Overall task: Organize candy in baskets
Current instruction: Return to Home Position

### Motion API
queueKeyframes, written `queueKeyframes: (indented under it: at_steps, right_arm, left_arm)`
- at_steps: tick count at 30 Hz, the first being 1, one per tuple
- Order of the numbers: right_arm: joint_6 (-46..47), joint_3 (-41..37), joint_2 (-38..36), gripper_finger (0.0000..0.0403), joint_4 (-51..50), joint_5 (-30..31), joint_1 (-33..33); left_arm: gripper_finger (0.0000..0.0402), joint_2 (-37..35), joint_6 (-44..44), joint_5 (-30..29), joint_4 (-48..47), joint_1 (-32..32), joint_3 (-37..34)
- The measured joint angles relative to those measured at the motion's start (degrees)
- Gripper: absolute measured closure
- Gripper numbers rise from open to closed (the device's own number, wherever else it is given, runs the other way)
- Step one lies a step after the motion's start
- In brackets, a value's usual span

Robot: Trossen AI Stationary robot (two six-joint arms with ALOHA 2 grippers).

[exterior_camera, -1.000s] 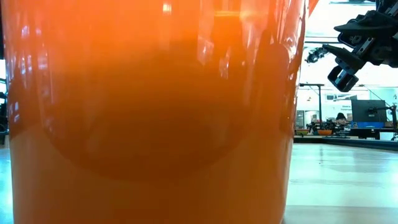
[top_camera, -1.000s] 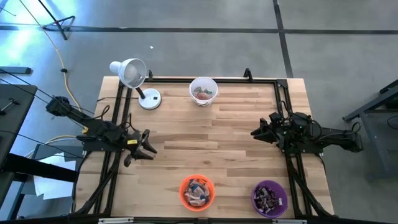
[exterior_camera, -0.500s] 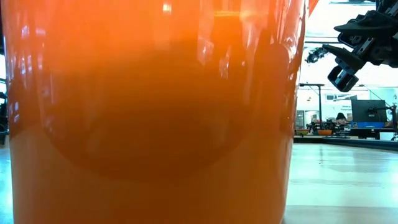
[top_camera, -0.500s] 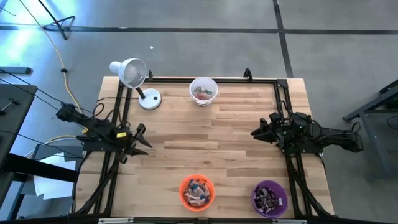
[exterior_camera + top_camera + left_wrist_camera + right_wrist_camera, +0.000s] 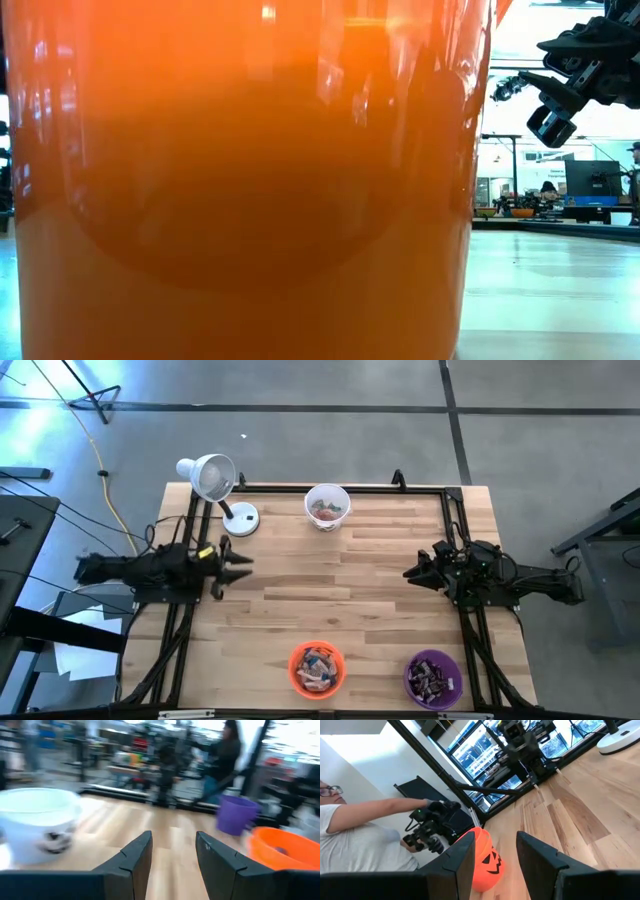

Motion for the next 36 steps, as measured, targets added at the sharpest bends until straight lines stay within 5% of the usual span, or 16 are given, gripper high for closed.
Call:
queueKeyframes:
  at_steps: [13, 36]
  right_arm:
    - [0.00, 0.00, 0.00, 0.0265, 0.00, -0.02, 0.00]
    - [0.01, 0.00, 0.00, 0.0265, 0.00, -0.01, 0.00]
  left_arm:
    - [0.0263, 0.03, -1.63, 0.09, 0.04, 20.93, -0.02]
    - [0.0263, 0.00, -1.56, 0.12, 0.08, 21.91, -0.02]
